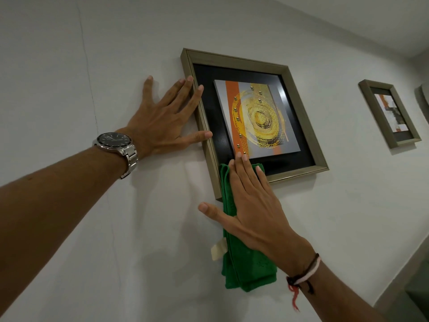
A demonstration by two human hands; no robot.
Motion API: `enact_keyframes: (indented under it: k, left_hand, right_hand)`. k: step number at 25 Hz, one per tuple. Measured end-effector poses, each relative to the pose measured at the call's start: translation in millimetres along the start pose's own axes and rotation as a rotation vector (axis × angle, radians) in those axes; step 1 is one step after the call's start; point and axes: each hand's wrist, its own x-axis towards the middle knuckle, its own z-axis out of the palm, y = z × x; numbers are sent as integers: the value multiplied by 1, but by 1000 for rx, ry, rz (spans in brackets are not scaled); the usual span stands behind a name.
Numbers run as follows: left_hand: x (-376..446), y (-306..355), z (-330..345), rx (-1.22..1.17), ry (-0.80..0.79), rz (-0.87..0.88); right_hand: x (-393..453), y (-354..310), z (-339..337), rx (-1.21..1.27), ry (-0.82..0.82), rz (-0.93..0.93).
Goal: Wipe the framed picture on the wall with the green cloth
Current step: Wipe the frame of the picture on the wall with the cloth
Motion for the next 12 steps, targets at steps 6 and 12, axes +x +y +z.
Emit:
enact_keyframes:
  k: [6,12]
  left_hand:
    - [-1,2,-2,3,-7,-5]
    - [0,1,-2,0,-5,-1]
  right_hand:
    - [-8,2,0,51,28,68]
    - [-19,6,2,20,212,-8]
